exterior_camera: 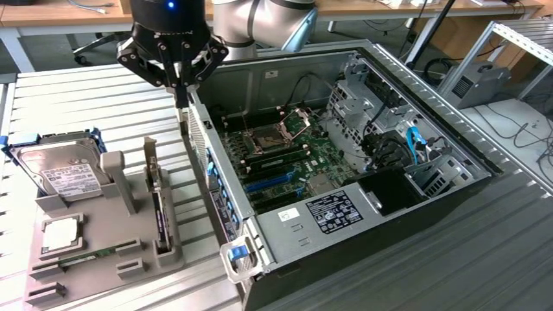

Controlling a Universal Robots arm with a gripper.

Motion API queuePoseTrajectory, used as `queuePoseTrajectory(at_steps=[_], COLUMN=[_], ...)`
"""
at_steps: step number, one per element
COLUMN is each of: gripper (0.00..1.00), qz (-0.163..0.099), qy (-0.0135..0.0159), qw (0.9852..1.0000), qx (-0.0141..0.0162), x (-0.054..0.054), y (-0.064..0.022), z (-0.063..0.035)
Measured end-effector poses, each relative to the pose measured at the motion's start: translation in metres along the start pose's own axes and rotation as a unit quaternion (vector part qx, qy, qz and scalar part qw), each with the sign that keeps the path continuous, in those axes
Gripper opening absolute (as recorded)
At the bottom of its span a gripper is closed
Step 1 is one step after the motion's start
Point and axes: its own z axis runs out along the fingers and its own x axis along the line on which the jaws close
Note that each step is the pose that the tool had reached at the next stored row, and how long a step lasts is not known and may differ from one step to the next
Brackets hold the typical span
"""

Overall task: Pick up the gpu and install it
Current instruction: 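Reach for the gpu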

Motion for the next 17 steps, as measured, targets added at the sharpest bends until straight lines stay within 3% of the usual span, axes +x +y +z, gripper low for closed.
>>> queuePoseTrajectory(at_steps=[17], gripper=[0.11], qz=[0.0], qy=[0.0], qw=[1.0], qx=[0.0], x=[0.014], y=[-0.0011], z=[-0.0004])
